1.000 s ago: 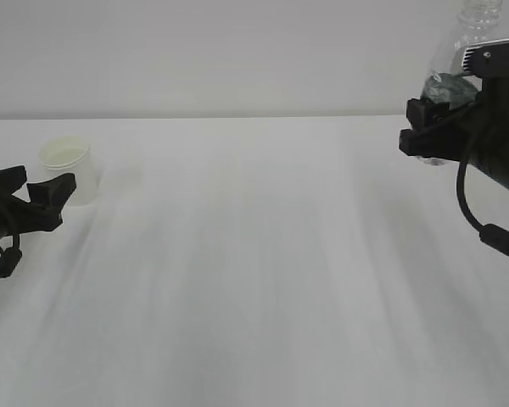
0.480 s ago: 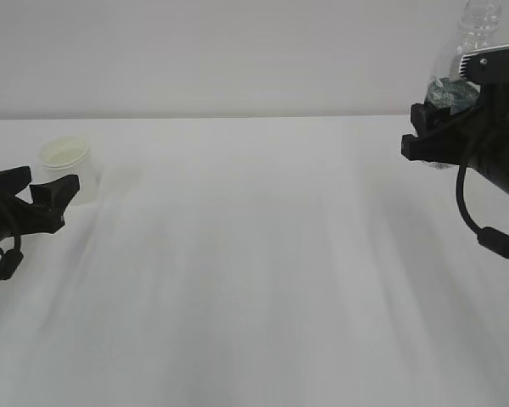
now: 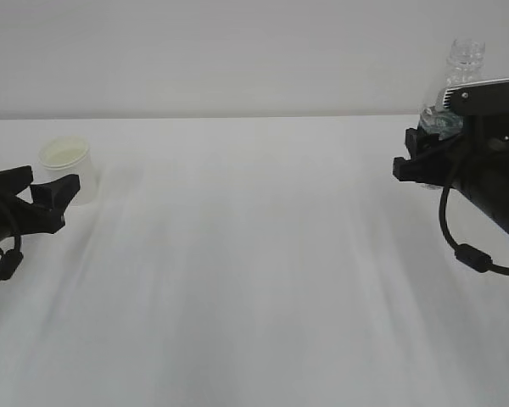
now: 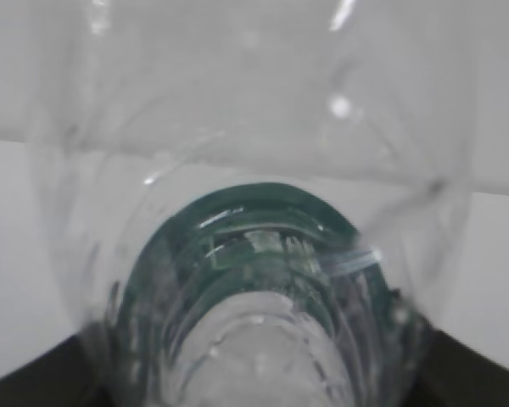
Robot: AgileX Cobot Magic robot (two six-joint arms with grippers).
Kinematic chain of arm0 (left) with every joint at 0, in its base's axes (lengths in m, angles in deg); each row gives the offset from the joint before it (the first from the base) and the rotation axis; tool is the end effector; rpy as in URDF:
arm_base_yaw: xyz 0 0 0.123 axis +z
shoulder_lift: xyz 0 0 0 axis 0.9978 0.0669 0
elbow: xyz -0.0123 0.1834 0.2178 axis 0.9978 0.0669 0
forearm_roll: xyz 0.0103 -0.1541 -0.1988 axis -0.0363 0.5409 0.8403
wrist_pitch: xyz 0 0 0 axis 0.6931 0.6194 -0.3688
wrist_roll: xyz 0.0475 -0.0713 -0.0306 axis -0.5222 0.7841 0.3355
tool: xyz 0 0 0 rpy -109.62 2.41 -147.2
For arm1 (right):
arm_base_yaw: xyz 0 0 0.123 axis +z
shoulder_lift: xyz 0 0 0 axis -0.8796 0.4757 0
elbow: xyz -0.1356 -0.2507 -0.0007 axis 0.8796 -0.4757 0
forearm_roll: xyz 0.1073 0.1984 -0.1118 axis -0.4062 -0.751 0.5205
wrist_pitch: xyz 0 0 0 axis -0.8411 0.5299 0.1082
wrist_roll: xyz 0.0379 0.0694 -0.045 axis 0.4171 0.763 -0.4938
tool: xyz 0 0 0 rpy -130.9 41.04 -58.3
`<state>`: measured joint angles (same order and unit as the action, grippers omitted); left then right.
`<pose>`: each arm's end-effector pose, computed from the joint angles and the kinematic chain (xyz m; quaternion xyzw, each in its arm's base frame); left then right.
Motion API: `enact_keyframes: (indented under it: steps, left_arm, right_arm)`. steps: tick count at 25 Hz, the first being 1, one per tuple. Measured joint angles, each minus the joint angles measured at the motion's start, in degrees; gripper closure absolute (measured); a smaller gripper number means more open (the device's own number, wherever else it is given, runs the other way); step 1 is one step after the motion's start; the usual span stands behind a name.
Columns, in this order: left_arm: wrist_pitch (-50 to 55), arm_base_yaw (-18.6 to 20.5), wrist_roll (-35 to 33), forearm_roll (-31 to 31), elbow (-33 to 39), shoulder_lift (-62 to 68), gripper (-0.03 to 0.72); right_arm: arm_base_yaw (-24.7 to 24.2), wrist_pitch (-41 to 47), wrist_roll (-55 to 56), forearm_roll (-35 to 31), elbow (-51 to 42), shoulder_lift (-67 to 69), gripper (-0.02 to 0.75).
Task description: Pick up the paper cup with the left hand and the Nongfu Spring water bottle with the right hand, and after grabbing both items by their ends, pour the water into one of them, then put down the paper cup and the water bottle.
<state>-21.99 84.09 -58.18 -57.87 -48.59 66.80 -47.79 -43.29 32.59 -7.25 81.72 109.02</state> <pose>0.2983 -0.0322 0.1243 0.0904 0.7625 -0.1021 0.6325 0.3224 0.0626 0.1674 -0.0759 0.7859 -0.0244 0.6132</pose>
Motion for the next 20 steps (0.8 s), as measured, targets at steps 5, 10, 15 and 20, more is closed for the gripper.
enact_keyframes:
  steps: [5,10,15,20]
  left_arm:
    - [0.0,0.0,0.1,0.0,0.0,0.0,0.147]
    - [0.0,0.0,0.1,-0.03,0.0,0.0,0.148]
    - [0.0,0.0,0.1,-0.03,0.0,0.0,0.148]
    - [0.0,0.0,0.1,-0.25,0.0,0.0,0.149]
  right_arm:
    - [-1.42,-1.85,3.67,2.4,0.0,3.18,0.304]
    - [-4.02,-4.31,7.05,6.26,0.0,5.85,0.304]
    - [-6.18,-7.41,9.25,9.57,0.0,8.8,0.304]
    - [-8.23,-10.66,11.83,13.05,0.22,12.65,0.304]
